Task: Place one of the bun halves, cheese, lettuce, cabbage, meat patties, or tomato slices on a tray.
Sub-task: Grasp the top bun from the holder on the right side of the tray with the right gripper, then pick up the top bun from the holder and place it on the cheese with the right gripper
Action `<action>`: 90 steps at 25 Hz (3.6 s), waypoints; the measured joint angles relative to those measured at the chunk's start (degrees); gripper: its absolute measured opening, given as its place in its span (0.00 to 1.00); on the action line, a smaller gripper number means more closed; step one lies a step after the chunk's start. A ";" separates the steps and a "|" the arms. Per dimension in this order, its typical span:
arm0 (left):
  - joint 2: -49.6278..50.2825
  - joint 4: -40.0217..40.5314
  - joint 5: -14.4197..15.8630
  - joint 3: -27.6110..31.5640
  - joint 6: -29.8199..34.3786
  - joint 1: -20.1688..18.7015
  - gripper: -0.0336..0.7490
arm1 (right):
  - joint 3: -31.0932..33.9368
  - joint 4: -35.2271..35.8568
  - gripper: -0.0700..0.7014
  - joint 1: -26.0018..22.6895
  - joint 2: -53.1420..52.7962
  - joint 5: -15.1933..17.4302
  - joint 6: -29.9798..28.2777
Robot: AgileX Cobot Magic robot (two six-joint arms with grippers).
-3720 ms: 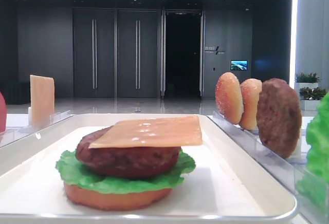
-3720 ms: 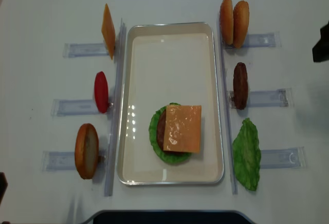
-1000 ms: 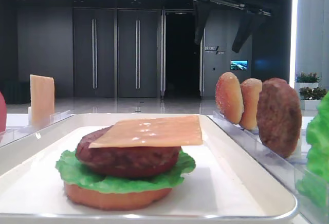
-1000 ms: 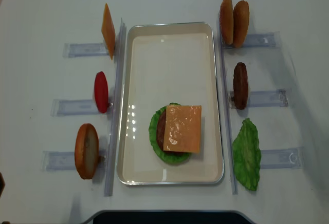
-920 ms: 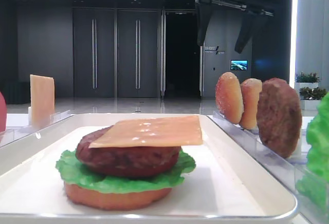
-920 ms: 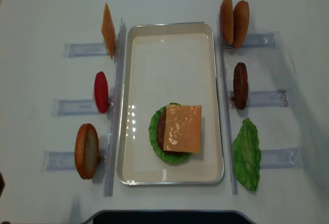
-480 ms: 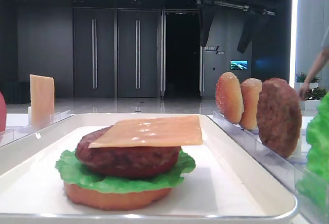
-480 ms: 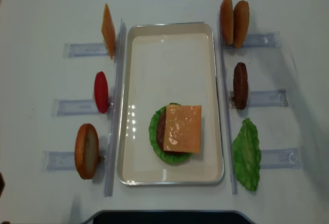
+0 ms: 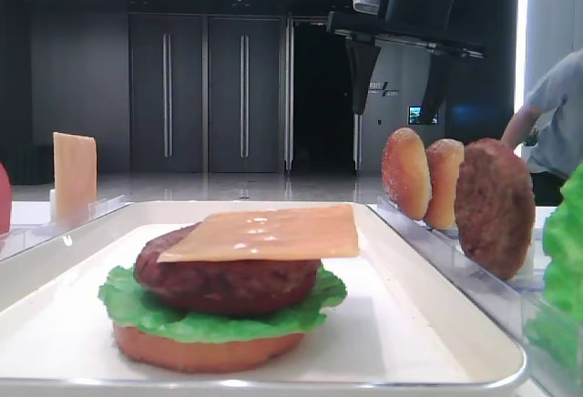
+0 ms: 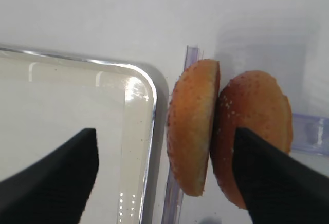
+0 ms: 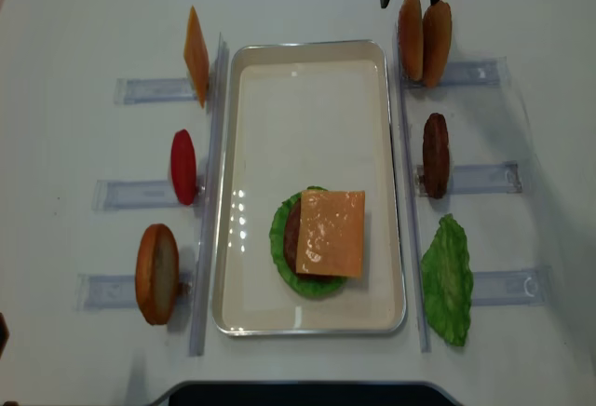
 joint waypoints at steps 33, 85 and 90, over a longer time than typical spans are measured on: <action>0.00 0.00 0.00 0.00 0.00 0.00 0.04 | 0.00 1.60 0.78 0.00 4.13 -0.04 0.92; 0.00 0.00 0.00 0.00 0.00 0.00 0.04 | 11.94 5.91 0.39 2.24 -12.97 0.21 2.83; 0.00 0.00 0.00 0.00 0.00 0.00 0.04 | 16.11 7.01 0.39 2.86 -19.65 0.20 2.83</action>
